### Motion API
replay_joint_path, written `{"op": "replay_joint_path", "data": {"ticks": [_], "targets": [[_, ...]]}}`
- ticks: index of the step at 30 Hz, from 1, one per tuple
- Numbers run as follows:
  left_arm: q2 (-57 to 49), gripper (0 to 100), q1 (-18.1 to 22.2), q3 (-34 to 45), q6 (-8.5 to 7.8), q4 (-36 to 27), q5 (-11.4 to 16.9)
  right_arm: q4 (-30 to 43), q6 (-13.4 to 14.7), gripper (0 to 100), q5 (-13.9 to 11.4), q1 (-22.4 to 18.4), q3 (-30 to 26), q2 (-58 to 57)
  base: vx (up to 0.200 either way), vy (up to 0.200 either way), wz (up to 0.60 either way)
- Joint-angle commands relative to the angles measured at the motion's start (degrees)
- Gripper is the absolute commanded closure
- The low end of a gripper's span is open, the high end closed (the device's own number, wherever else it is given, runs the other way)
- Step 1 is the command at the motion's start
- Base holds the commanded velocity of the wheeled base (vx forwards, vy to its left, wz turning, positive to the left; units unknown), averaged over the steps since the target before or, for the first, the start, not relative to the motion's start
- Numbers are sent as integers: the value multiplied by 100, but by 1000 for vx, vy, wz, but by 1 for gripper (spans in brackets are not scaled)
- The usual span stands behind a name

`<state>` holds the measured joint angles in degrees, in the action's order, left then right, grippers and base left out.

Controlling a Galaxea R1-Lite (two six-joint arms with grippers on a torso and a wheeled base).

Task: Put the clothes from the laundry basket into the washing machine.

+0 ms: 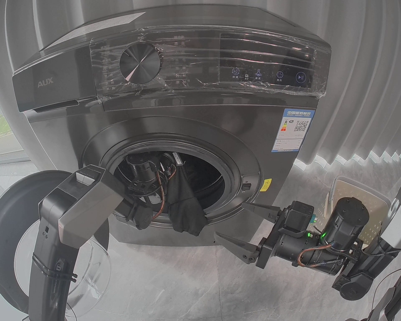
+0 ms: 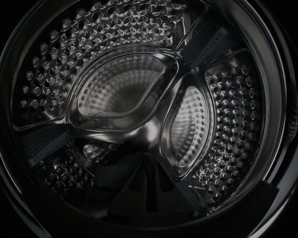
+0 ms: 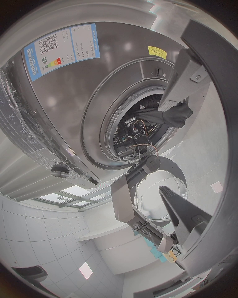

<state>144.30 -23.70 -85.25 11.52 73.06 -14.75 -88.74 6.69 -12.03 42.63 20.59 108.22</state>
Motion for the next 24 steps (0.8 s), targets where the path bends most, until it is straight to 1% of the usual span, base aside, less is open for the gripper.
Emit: {"op": "replay_joint_path", "data": {"ticks": [1,5,8,13,15,17,19,20,24], "targets": [[37,0,23,52,-1,-2,-2,-3,-1,0,-1,0,-2,-2,0,0,0],[98,0,14,79,8,15,-2,-3,-1,0,-1,0,-2,-2,0,0,0],[81,0,-12,333,-9,7,-2,-3,-1,0,-1,0,-2,-2,0,0,0],[-130,0,-91,1353,-45,-37,16,-3,7,0,-1,8,-2,-2,0,0,0],[-209,0,-135,1546,-45,-37,42,-3,7,0,-1,8,-2,-2,0,0,0],[-394,0,-293,2144,-45,-37,86,-3,7,0,-1,8,6,7,0,0,0],[-429,0,-320,2267,-45,-37,95,-3,7,0,-1,8,6,7,0,0,0],[-455,0,-425,2487,-36,-20,157,-3,7,0,-1,8,6,15,0,0,0],[-359,0,-451,2478,-27,7,174,-3,7,0,-1,17,6,15,0,0,0]]}}
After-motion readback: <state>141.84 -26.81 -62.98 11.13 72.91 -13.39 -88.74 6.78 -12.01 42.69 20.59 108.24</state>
